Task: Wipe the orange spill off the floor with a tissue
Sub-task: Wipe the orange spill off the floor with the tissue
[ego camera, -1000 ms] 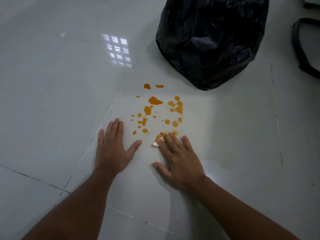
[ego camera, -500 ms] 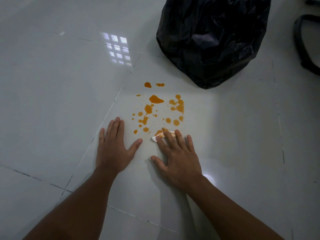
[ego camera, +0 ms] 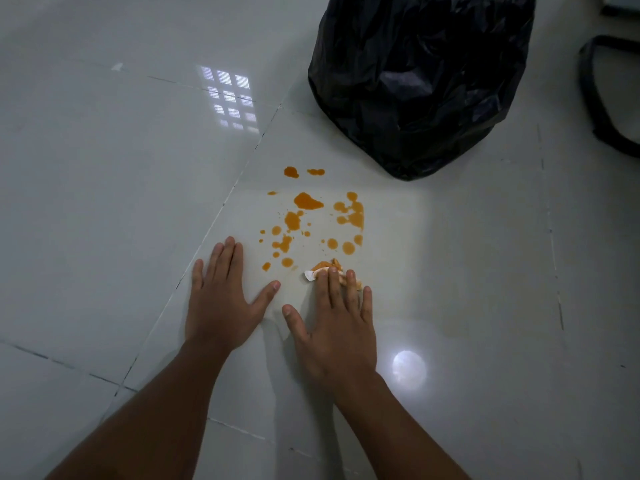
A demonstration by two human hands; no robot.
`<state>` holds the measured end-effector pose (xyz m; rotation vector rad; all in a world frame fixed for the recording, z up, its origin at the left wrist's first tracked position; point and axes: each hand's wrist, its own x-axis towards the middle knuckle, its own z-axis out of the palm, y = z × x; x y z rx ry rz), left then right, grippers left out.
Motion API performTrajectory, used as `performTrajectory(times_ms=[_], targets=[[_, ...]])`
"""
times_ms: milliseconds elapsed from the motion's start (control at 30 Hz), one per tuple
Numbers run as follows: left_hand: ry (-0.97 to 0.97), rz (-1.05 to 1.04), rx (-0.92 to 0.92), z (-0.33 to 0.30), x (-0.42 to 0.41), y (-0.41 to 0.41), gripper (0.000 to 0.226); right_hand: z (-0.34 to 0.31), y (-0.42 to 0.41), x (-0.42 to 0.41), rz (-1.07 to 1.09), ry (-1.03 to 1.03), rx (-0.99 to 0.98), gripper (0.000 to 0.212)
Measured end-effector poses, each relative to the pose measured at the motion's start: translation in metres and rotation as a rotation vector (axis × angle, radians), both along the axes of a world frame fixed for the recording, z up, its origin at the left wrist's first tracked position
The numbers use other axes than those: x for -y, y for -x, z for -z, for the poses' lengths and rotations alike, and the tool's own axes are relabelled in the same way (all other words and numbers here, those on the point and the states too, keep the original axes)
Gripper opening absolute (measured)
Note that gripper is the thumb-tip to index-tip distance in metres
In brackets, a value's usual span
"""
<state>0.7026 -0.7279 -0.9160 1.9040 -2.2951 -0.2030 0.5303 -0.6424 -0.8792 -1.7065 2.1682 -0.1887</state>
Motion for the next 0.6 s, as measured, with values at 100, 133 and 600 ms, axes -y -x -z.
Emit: performTrajectory(times_ms=[100, 133, 600], targets=[[0.007, 0.003, 0.014, 0.0, 0.0, 0.0, 0.099, 0.005, 0.0, 0.0, -0.005, 0.008, 0.03, 0.089], [0.004, 0.004, 0.018, 0.0, 0.0, 0.0, 0.099, 0.007, 0.0, -0.001, -0.008, 0.009, 0.036, 0.089], [-0.013, 0.019, 0.019, -0.004, 0.0, 0.0, 0.099, 0.002, 0.035, 0.071, -0.005, -0.013, 0.07, 0.086]])
